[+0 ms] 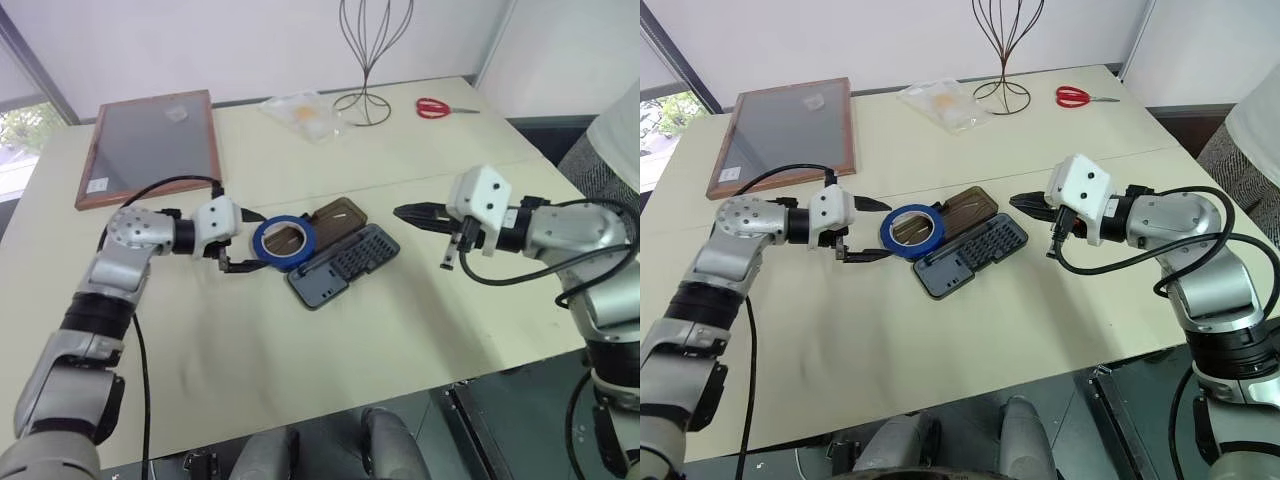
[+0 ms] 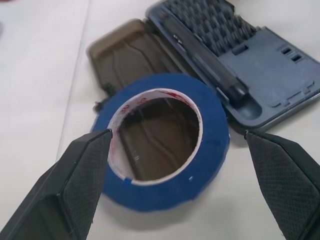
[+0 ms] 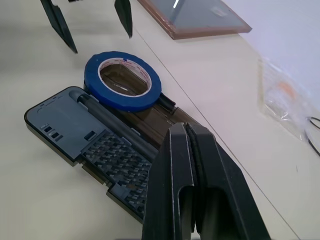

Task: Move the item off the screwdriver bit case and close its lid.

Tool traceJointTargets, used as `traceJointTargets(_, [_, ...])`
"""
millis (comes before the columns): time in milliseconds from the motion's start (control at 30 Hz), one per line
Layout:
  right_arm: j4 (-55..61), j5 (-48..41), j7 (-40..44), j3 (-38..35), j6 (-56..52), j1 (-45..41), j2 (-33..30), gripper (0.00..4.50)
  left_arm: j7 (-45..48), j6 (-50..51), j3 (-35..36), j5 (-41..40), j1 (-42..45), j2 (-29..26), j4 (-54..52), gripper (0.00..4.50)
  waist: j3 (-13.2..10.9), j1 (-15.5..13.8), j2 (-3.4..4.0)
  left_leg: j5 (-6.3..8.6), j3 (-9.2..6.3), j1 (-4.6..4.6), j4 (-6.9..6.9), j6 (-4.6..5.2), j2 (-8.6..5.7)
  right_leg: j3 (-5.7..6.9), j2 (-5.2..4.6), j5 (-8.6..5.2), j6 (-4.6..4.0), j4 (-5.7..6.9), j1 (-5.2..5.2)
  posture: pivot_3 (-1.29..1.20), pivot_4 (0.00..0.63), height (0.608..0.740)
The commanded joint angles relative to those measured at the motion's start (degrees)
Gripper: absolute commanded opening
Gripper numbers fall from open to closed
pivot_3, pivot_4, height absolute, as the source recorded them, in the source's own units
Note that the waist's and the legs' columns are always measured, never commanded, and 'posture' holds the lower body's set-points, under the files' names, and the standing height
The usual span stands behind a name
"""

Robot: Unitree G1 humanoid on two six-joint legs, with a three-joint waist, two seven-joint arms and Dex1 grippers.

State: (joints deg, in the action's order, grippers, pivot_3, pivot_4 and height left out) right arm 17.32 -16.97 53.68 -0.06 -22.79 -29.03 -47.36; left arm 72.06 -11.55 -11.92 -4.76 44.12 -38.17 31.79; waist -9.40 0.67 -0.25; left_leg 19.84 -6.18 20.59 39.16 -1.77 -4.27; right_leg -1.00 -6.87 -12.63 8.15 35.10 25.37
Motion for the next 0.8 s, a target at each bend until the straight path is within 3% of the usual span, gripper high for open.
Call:
traceJointTargets(33, [3.0, -0.1, -0.9, -1.4, 0.0, 0.1, -0.2, 0.0, 0.9, -6.2, -1.4, 3.7, 3.9, 0.5, 7.2, 4.42, 0.0, 0.1, 0.0, 0.0, 0.0, -0.01, 0.0, 0.0, 0.0, 0.0, 0.0, 0.0, 0.0, 0.01, 0.0, 0.0, 0.15, 0.74])
traceJointTargets(500, [5.0, -0.3, -3.2, -1.7, -1.1, 1.2, -0.2, 0.0, 3.8, -13.9, -2.9, 8.1, 10.2, 4.2, 21.6, 4.42, 0.0, 0.1, -0.01, 0.0, 0.0, 0.02, 0.03, 0.01, 0.0, 0.03, 0.0, 0.01, 0.01, 0.07, -0.01, 0.0, 0.15, 0.74])
traceJointTargets(633, [4.7, -0.1, -3.5, -1.5, -1.0, 0.9, 0.0, 0.0, 4.1, -14.5, -3.0, 9.3, 10.5, 4.3, 22.9, 3.17, 0.0, 0.1, -0.01, 0.0, -0.01, 0.02, 0.03, 0.01, 0.0, 0.03, 0.0, 0.01, 0.01, 0.1, 0.0, 0.0, 0.15, 0.74])
traceJointTargets(800, [4.8, -0.1, -3.8, -1.3, -1.1, 0.9, 0.0, 0.0, 5.2, -14.6, -2.9, 9.7, 10.4, 4.1, 23.0, 0.72, 0.0, 0.1, -0.01, -0.01, 0.0, -0.02, 0.04, 0.01, 0.0, 0.03, 0.0, 0.01, 0.01, 0.09, -0.01, 0.0, 0.15, 0.74])
